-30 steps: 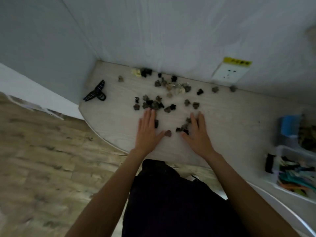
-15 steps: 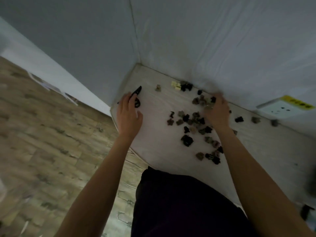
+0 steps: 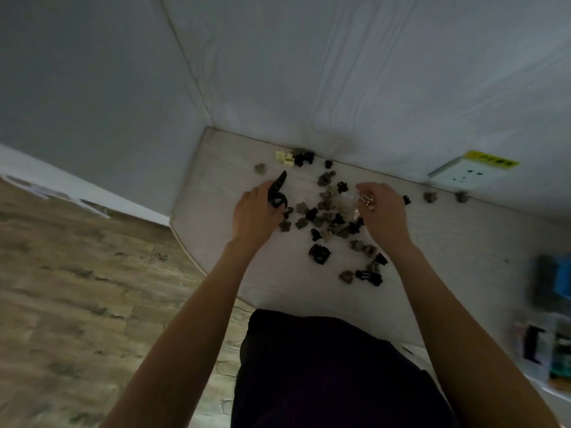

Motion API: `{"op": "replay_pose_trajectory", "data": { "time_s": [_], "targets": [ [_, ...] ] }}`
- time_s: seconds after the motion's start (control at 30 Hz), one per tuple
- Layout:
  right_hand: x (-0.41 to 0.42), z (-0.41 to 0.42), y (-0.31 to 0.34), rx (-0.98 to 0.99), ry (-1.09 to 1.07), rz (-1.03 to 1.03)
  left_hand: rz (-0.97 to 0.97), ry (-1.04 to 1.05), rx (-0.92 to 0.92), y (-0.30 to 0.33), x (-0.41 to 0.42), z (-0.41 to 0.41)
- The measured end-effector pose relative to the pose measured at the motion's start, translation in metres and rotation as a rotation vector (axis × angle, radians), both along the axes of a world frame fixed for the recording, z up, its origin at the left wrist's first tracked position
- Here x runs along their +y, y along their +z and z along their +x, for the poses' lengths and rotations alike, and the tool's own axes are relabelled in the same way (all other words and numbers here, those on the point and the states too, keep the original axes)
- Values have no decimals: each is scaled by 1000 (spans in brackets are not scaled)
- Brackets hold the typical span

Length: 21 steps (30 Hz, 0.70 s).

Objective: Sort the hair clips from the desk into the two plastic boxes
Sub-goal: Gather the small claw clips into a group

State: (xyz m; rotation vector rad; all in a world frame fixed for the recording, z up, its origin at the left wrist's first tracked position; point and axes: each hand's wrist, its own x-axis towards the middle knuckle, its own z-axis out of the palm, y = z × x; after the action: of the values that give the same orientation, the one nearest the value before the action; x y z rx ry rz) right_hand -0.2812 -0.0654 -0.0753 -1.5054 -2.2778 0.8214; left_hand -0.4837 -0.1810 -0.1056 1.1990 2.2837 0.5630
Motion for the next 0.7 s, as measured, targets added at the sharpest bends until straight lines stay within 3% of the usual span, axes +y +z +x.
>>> {"op": "replay_pose_trajectory", "data": {
  "time_s": [0.07,0.2,0.3,0.43,0.57,0.7],
  "targets": [
    [-4,9,14,112,-78,-34,72,32,-45,11,3,7],
    [-12,39,32,443,-362,-323,218,-27,-147,38,15,32],
    [-23,77,49,711,-498,-483,264,-149,-198,63,29,71],
    [-37,149,71,926,-591,-560,314,-338,-290,82,51,141],
    [-37,245,93,942,-655,-404,282,-534,-285,90,72,228],
    [-18,347,105,659,-718,-136,285,-693,-276,89,91,317]
  ]
}}
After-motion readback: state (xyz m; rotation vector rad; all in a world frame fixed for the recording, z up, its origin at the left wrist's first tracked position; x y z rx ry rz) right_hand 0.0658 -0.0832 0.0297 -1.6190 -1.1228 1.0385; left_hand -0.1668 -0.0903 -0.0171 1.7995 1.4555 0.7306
